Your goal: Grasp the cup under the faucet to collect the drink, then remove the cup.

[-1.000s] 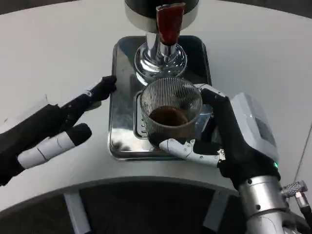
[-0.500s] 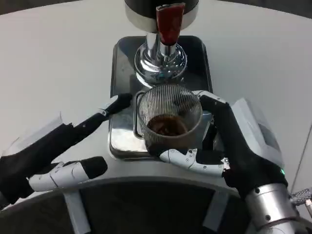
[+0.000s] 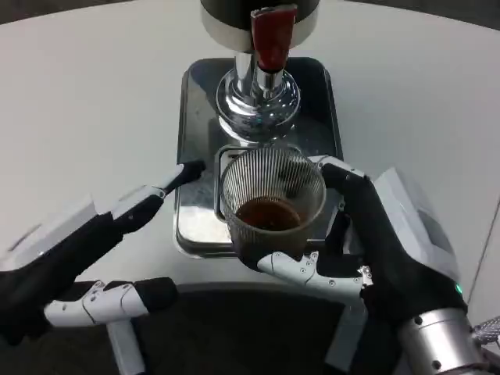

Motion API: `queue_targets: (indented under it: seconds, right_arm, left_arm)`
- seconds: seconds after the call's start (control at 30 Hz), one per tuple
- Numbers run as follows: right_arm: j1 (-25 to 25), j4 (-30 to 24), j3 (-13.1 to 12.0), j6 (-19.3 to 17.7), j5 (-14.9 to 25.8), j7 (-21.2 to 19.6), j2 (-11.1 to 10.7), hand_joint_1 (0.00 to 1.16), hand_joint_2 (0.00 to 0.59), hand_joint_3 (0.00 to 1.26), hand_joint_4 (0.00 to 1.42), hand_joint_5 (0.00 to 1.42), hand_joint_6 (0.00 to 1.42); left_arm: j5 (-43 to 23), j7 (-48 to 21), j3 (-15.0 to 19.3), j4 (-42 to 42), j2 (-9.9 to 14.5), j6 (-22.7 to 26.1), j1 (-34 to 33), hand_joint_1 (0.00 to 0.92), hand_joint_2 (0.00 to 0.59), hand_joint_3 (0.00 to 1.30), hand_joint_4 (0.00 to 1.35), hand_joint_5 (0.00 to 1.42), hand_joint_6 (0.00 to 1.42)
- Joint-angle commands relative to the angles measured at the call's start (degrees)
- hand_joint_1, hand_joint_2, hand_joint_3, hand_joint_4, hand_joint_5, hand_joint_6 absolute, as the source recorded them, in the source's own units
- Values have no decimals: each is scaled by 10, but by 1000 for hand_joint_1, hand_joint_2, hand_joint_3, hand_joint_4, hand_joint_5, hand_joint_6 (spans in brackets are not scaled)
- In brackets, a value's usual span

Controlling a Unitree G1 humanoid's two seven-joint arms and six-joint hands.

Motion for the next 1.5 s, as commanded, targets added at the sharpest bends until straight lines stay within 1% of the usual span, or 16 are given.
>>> queue_targets:
  seconds: [0.03, 0.17, 0.47, 0.73, 0.93, 1.1, 1.27, 1.5]
  right_arm:
    - [10, -28, 4, -19, -5, -1, 3, 959, 236, 906, 1029, 1164, 1397]
    - [16, -36, 6, -20, -6, 1, 2, 960, 236, 906, 1029, 1164, 1398]
    - [33, -57, 11, -21, -9, 12, -2, 961, 235, 906, 1029, 1164, 1398]
    - [61, -81, 22, -23, -13, 25, -2, 961, 235, 906, 1029, 1164, 1398]
    - [78, -98, 25, -25, -11, 38, -5, 961, 235, 906, 1029, 1164, 1398]
    - [90, -110, 25, -28, -9, 46, -8, 966, 236, 906, 1029, 1164, 1398]
    - [108, -129, 31, -30, -8, 58, -9, 970, 237, 906, 1029, 1164, 1398]
    - [132, -148, 37, -32, -12, 71, -8, 970, 236, 906, 1029, 1164, 1398]
  left_arm:
    - [18, 24, 8, -20, 0, -6, 26, 0, 39, 0, 0, 0, 0]
    - [35, 43, 10, -51, -6, 4, 58, 0, 38, 0, 0, 0, 0]
    - [75, 84, 13, -109, -18, 28, 104, 0, 44, 0, 0, 0, 0]
    - [93, 93, 3, -140, -22, 49, 115, 0, 43, 0, 0, 0, 0]
    - [117, 102, -4, -170, -33, 76, 124, 0, 42, 0, 0, 0, 0]
    - [121, 100, -13, -186, -35, 81, 130, 0, 40, 0, 0, 0, 0]
    - [128, 94, -17, -218, -33, 96, 149, 0, 49, 0, 0, 0, 0]
    - [134, 96, -17, -253, -40, 122, 173, 0, 61, 0, 0, 0, 0]
